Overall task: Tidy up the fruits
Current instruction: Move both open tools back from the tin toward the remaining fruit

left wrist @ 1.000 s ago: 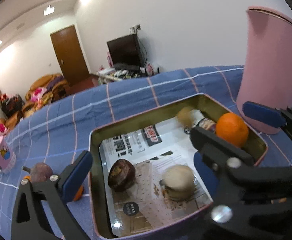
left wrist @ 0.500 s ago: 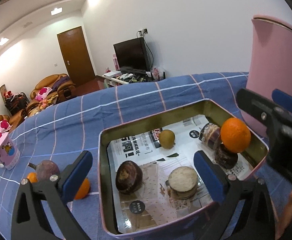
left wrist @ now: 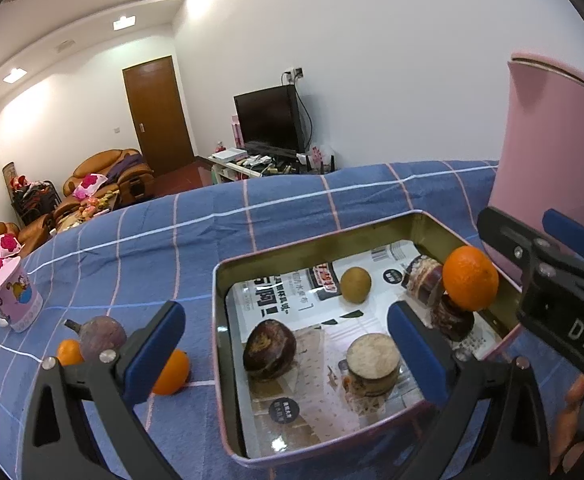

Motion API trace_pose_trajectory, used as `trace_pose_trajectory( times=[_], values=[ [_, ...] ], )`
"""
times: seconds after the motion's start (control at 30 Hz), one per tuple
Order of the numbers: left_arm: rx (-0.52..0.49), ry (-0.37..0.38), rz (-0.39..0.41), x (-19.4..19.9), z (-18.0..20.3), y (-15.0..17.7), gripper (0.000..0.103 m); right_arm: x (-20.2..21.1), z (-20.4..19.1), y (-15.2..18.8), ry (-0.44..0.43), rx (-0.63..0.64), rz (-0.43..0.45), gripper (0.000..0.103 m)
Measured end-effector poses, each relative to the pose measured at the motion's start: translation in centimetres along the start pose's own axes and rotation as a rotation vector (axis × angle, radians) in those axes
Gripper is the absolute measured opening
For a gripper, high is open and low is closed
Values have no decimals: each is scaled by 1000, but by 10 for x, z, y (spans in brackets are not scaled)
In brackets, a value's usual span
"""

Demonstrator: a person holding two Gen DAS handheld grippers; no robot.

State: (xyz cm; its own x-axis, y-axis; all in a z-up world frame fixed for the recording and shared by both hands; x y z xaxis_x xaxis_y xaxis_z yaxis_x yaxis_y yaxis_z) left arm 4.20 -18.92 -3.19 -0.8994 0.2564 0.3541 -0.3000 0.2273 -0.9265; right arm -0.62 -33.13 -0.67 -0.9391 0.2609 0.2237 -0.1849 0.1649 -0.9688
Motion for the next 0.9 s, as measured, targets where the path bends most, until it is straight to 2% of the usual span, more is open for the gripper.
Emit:
trace_pose_trajectory(
  times=[0.3,0.47,0.9],
  values=[
    [9,-10,15,10,-15,4,103,16,-6,0,49,17,40,84],
    [17,-16,16,15,-26,7,103,19,-20,5,26,9,4,84],
    [18,-64,25,24,-66,15,103,26,-61,14,-4,18,-10,84]
  ],
)
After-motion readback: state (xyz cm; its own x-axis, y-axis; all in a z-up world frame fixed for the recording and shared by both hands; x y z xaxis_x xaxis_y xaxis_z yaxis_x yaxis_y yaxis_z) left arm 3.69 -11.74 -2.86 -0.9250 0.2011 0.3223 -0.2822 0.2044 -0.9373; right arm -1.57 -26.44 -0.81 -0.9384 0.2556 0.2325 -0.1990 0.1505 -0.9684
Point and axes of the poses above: each gripper's, at about its wrist camera, not at the fingertips, and x roughly against the way its jaws point, z to its right, y to its underside, the point moved 6 cm from there along -x, roughly the way its jaws point, and after that the axes turned 12 degrees about z, right-handed, at the moved point
